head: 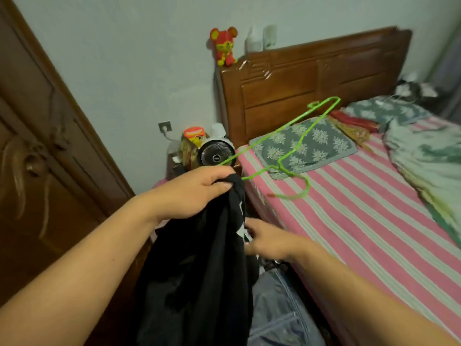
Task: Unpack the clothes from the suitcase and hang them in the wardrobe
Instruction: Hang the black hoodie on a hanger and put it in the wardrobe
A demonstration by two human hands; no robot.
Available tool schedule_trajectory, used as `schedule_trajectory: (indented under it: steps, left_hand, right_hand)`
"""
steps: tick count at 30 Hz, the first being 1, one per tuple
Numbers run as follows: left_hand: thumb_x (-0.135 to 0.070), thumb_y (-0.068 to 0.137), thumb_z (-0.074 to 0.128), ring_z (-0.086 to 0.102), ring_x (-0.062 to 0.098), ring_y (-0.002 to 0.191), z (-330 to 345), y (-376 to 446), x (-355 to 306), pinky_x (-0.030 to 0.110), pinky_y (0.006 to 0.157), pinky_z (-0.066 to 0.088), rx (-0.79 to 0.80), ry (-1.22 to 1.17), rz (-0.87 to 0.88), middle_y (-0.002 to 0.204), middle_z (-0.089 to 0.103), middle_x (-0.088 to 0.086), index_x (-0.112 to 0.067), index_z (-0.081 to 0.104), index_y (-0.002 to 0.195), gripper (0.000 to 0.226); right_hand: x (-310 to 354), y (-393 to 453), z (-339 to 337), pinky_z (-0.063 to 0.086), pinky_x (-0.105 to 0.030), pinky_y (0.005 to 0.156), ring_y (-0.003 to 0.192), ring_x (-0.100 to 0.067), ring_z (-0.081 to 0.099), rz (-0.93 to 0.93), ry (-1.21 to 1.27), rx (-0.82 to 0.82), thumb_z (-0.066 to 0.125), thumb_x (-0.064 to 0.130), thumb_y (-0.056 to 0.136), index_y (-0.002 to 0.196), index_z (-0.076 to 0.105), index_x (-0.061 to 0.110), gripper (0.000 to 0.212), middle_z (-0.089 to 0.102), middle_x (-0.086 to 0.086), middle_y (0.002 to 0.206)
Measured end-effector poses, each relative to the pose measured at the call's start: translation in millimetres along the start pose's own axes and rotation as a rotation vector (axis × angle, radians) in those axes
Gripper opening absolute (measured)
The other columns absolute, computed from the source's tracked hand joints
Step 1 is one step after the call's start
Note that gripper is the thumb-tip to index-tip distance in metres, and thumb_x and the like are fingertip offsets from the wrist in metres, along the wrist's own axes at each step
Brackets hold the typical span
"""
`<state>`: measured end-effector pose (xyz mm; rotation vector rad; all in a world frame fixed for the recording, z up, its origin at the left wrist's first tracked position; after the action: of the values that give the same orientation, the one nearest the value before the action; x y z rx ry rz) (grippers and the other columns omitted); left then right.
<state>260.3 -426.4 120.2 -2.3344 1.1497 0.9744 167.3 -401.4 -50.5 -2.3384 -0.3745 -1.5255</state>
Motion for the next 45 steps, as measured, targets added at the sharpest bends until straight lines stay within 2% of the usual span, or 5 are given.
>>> schedule_trajectory:
  steps: [15, 24, 29, 38, 45]
  left_hand:
    - [-0.018, 0.089, 0.063, 0.059, 0.026, 0.100, 204.1, 182.1, -121.1, 0.039, 0.081, 0.049, 0.185, 0.665, 0.339, 0.092, 0.046, -0.008, -0.028, 0.063, 0.102, 0.017]
    - [-0.006, 0.063, 0.071, 0.053, 0.033, 0.093, 435.9, 265.8, -235.4, 0.042, 0.067, 0.050, 0.071, 0.699, 0.607, 0.101, 0.047, 0.004, -0.027, 0.063, 0.119, 0.060]
    - [-0.018, 0.073, 0.074, 0.054, 0.030, 0.080, 601.3, 277.0, -215.7, 0.039, 0.060, 0.041, 0.279, 0.813, 0.727, 0.092, 0.051, 0.006, -0.020, 0.065, 0.102, 0.030]
    - [-0.008, 0.087, 0.051, 0.054, 0.030, 0.093, 624.0, 261.3, -217.8, 0.040, 0.077, 0.040, 0.178, 0.679, 1.152, 0.111, 0.056, 0.011, -0.007, 0.058, 0.138, 0.051]
    - [-0.010, 0.075, 0.076, 0.051, 0.029, 0.096, 602.0, 305.5, -212.8, 0.038, 0.076, 0.033, 0.251, 0.654, 1.107, 0.110, 0.057, 0.006, -0.015, 0.068, 0.115, 0.041]
  right_hand:
    - [-34.6, -454.6, -236.0, 0.047, -0.031, 0.077, 0.081, -0.015, 0.066, 0.347, -0.461, -1.438, 0.074, 0.017, 0.086, 0.092, 0.075, 0.019, 0.006, 0.073, 0.006, 0.083]
    - [-152.3, -681.7, -265.6, 0.041, -0.029, 0.074, 0.090, -0.028, 0.065, 0.764, -0.703, -1.514, 0.069, 0.016, 0.085, 0.098, 0.075, 0.016, 0.014, 0.074, -0.005, 0.096]
    - [-326.2, -716.0, -206.5, 0.047, -0.030, 0.089, 0.111, -0.023, 0.064, 1.271, -0.202, -0.775, 0.066, 0.026, 0.090, 0.113, 0.065, 0.027, 0.022, 0.069, -0.002, 0.123]
    - [-367.4, -676.1, -251.2, 0.029, -0.036, 0.118, 0.144, -0.029, 0.029, 1.039, -0.336, -0.592, 0.060, 0.005, 0.083, 0.158, 0.019, 0.030, 0.089, 0.022, -0.006, 0.161]
    - [-320.2, -557.0, -256.9, 0.045, -0.022, 0.095, 0.104, -0.006, 0.059, 0.481, -0.115, -0.767, 0.063, 0.032, 0.094, 0.140, 0.054, 0.027, 0.047, 0.063, 0.016, 0.115]
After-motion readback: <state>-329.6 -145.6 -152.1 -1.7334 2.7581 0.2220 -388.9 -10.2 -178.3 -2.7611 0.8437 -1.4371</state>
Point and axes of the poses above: each hand's wrist, its own y-axis towards the middle knuckle, its own z-axis out of the palm, x = y × z, the point moved 8 cm from there along y, towards the middle knuckle
